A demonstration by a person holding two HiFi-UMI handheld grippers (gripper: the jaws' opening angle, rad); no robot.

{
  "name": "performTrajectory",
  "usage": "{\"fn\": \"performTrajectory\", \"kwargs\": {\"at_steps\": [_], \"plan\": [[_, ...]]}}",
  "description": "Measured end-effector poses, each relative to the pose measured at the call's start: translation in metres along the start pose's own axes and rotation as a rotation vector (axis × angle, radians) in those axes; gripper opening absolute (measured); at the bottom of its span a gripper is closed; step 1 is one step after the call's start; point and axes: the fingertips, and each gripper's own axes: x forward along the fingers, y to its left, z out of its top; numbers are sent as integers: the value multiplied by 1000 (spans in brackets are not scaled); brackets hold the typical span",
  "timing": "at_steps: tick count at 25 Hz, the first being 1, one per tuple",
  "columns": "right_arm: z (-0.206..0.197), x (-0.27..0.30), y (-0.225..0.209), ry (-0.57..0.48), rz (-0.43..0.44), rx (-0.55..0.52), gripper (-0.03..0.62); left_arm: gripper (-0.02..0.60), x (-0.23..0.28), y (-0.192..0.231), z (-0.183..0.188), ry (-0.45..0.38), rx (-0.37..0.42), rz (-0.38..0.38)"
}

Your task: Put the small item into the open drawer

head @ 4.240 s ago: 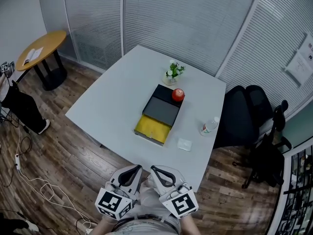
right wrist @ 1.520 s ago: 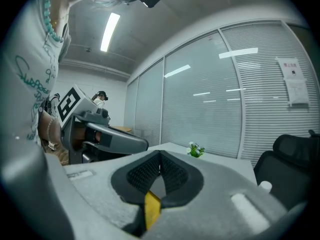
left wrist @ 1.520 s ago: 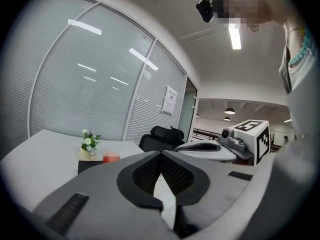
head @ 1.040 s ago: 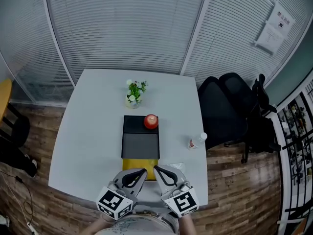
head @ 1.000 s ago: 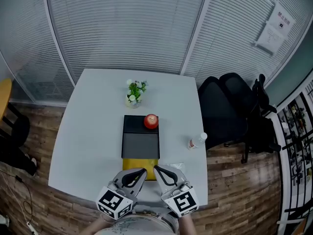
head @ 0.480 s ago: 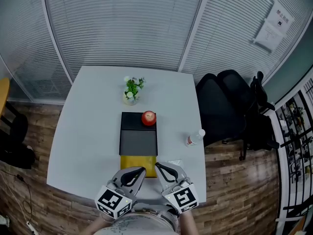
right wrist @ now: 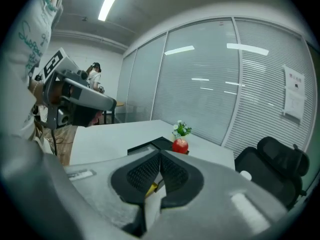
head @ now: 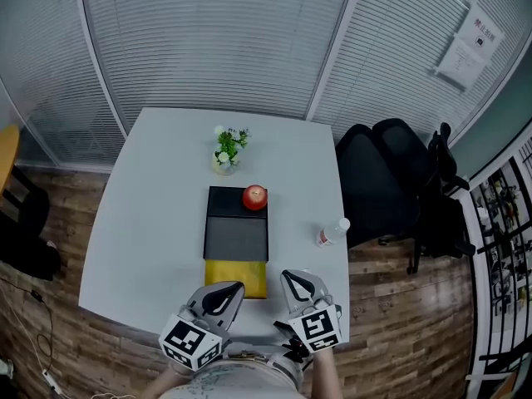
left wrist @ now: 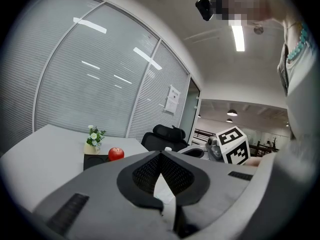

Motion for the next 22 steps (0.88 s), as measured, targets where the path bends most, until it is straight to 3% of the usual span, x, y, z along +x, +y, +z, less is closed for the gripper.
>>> {"fn": "performTrajectory", "kwargs": {"at_steps": [8,22], "plan": [[-43,-7,-18,162,-51,-71,5,-3,-9,1,-4,1,-11,33],[-110,-4,-30,391,-34,-193,5,-3,-22,3,-9,6,-16,89]]}}
